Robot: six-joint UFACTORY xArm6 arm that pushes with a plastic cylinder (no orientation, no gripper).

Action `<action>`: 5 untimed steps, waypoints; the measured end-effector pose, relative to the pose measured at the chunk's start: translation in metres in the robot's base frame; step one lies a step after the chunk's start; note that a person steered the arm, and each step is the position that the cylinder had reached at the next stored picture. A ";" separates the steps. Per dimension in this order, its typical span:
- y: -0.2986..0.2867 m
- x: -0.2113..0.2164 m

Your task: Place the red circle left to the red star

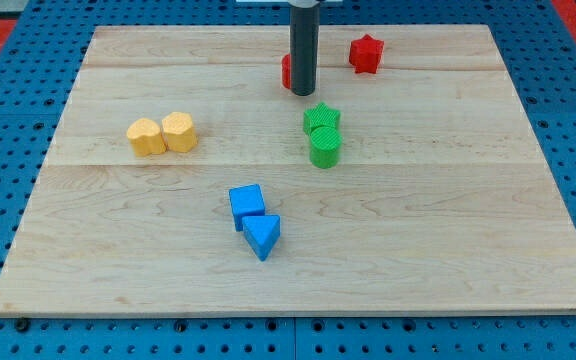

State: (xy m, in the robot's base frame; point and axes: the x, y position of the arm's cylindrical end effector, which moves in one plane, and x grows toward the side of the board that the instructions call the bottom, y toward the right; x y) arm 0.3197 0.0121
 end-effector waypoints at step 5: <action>-0.027 -0.008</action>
State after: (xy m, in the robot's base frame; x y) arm 0.3121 -0.0151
